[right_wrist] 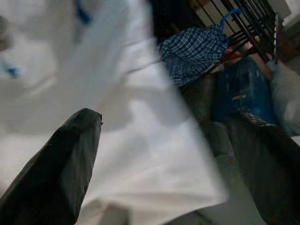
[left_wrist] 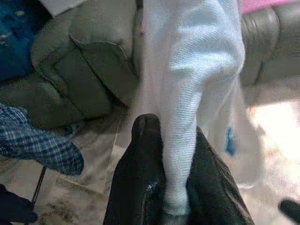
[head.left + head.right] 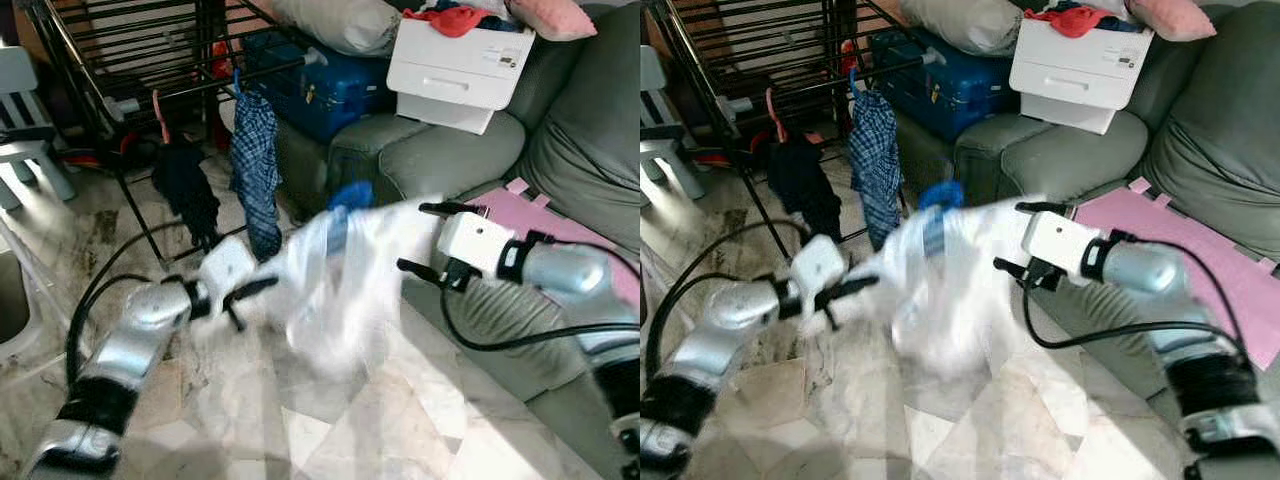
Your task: Hang hanger
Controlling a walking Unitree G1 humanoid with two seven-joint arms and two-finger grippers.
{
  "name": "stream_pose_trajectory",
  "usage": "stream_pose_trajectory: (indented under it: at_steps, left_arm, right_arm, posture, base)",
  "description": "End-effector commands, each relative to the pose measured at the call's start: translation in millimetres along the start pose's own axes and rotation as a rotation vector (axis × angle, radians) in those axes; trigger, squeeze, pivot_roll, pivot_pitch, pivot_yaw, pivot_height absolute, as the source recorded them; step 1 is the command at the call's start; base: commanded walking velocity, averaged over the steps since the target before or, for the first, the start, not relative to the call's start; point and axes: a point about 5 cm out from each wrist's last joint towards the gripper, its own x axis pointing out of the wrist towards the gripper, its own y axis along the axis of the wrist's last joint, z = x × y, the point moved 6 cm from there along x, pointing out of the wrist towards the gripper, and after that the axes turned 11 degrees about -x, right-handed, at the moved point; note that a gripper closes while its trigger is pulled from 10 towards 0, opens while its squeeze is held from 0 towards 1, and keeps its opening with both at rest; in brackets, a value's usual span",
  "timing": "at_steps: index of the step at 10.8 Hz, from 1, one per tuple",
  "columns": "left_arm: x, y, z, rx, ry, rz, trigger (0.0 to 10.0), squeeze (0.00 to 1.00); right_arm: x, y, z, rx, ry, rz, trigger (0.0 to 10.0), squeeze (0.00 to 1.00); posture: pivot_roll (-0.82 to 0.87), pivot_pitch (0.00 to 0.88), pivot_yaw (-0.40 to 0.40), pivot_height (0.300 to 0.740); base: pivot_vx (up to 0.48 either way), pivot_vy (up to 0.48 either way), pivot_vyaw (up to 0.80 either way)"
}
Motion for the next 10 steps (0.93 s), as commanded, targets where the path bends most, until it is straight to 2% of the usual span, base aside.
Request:
stream_pose_trajectory:
  at_steps: [1,3,4,5,6,7,9,10]
  left_arm:
    - [-1.1,4.8,3.2,0.041,-0.030,0.015,0.0,0.00]
    - [-1.2,7.3,9.7,0.068,-0.076,0.033,0.0,0.00]
    - [-0.7,12.7,12.7,0.094,-0.097,0.050,0.0,0.00]
    - [-0.1,15.4,13.9,0.106,-0.105,0.060,0.0,0.00]
    - [0.6,18.2,15.3,0.112,-0.114,0.072,0.0,0.00]
    - [0.8,20.8,17.4,0.117,-0.124,0.085,0.0,0.00]
    - [-0.5,24.3,18.3,0.122,-0.130,0.102,0.0,0.00]
    - [-2.2,30.9,16.7,0.118,-0.124,0.134,0.0,0.00]
  right_arm:
    - [-5.1,5.0,13.1,-0.015,-0.011,0.017,10.0,1.00]
    - [-9.0,-1.8,10.6,0.051,0.031,0.016,10.0,1.00]
    - [-11.7,-8.3,-0.6,0.126,0.106,0.015,10.0,1.00]
    - [-13.6,-10.2,-10.1,0.172,0.165,0.025,10.0,0.66]
    - [-14.6,-14.9,-19.6,0.244,0.220,0.029,10.0,0.08]
    - [-14.3,-20.9,-24.1,0.247,0.240,0.013,10.0,0.00]
    - [-15.3,-30.5,-35.9,0.295,0.291,-0.007,10.0,0.00]
    - [-16.4,-36.1,-40.6,0.309,0.310,-0.022,0.2,0.00]
  posture:
    - [-0.14,0.000,-0.012,0.740]
    - [-0.13,0.000,-0.012,0.740]
    - [-0.13,0.000,-0.010,0.740]
    - [-0.13,0.000,-0.011,0.740]
    - [-0.13,0.000,-0.011,0.740]
    - [-0.13,0.000,-0.012,0.740]
    - [-0.12,0.000,-0.014,0.740]
    - [-0.12,0.000,-0.015,0.740]
  base:
    - [0.000,0.000,0.00]
    - [0.000,0.000,0.00]
    - [0.000,0.000,0.00]
    - [0.000,0.000,0.00]
    - [0.000,0.000,0.00]
    - [0.000,0.000,0.00]
    - [0.000,0.000,0.00]
    - [0.000,0.000,0.00]
